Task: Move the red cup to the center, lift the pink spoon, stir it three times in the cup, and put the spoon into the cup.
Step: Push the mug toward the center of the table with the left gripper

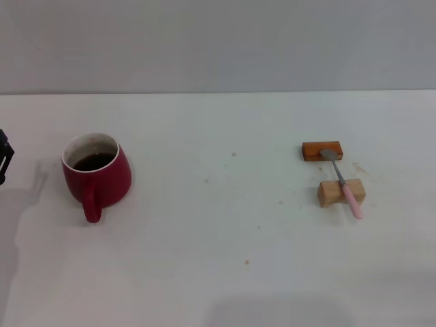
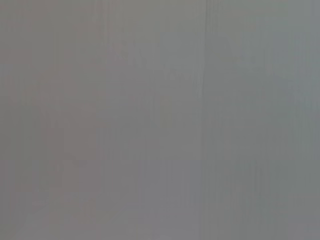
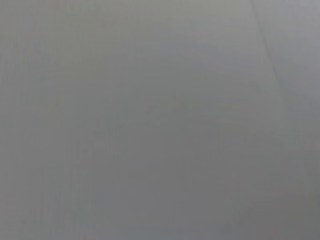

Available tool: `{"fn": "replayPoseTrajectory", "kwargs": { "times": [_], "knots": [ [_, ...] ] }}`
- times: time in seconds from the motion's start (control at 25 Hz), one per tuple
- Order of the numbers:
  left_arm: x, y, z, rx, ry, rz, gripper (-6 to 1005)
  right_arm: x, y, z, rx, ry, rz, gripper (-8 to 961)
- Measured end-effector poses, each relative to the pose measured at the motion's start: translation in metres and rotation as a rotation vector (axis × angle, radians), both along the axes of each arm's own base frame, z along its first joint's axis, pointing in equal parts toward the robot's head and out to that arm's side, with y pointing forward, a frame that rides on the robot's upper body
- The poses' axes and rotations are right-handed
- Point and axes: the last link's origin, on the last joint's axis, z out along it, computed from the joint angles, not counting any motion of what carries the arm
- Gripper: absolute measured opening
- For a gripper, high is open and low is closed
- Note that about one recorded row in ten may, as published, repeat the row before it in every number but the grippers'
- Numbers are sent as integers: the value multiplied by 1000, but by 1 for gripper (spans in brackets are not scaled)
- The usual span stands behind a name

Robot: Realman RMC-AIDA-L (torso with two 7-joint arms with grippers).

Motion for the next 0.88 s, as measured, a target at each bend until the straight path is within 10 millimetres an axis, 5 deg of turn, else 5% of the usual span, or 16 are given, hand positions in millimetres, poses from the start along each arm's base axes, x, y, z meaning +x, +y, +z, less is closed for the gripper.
{"fn": "replayPoseTrajectory", "kwargs": {
  "times": [0.6,0.88],
  "knots": [
    [1,6,-9,-63,133,23,843,0,-2,1,7,-4,4,558],
    [0,7,-11,-79,138,35,672,-1,-4,1,12,-6,6,558]
  ]
}}
